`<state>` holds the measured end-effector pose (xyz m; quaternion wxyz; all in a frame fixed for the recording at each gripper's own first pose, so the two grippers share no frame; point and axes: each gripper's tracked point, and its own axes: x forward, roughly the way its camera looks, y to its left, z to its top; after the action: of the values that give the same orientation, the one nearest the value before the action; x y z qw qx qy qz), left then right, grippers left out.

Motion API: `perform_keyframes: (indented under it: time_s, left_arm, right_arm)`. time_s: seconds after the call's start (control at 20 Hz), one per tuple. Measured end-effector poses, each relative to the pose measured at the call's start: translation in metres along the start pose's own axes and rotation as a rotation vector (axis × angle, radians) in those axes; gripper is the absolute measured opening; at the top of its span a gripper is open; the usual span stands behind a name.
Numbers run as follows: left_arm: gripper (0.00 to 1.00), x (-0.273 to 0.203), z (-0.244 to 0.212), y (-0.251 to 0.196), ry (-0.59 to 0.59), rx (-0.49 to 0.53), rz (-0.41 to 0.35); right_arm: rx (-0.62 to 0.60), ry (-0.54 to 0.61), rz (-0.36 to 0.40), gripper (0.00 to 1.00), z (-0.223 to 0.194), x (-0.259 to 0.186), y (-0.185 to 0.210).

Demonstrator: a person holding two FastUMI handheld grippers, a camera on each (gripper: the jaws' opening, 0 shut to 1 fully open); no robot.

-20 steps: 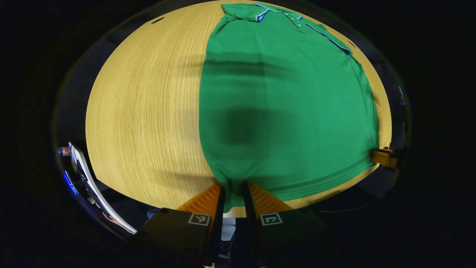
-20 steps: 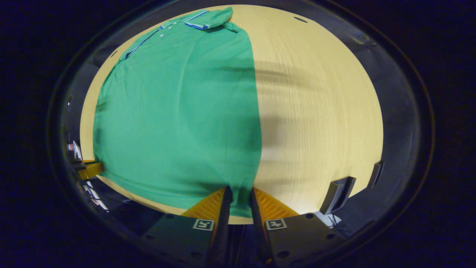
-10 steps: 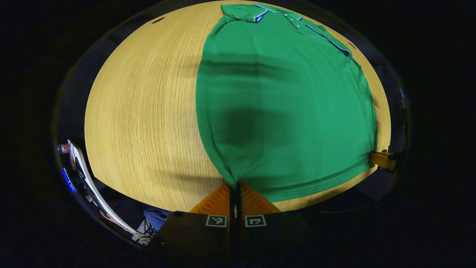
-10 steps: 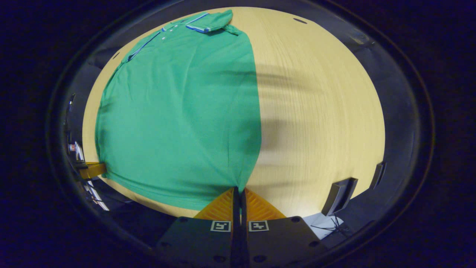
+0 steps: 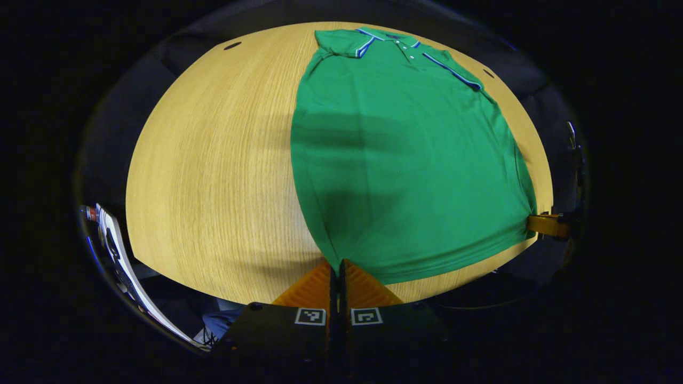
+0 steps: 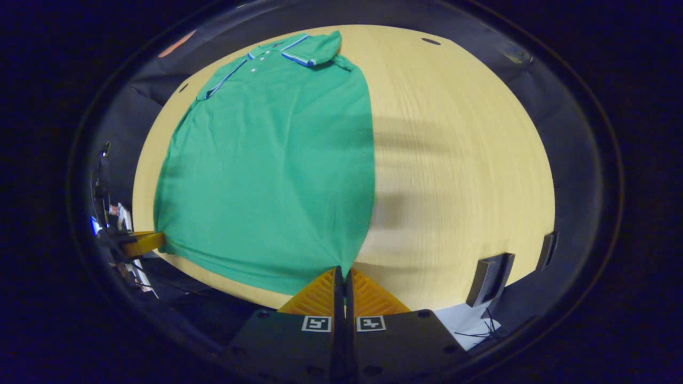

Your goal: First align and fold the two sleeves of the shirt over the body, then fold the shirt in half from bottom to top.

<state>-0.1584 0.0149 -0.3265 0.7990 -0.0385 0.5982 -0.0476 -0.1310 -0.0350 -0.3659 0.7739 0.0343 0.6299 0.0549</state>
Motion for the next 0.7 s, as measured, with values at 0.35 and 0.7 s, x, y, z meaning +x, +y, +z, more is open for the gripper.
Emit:
perform_keyframes:
  time_s: [0.35, 0.7]
  left_arm:
    - [0.03, -0.044, 0.046, 0.000, -0.169, 0.016, 0.023]
    - [0.04, -0.070, 0.124, 0.004, -0.294, 0.037, 0.047]
  right_arm:
    - [-0.029, -0.183, 0.035, 0.02, 0.033, -0.048, 0.007]
    - [-0.042, -0.302, 0.047, 0.02, 0.106, -0.091, 0.021]
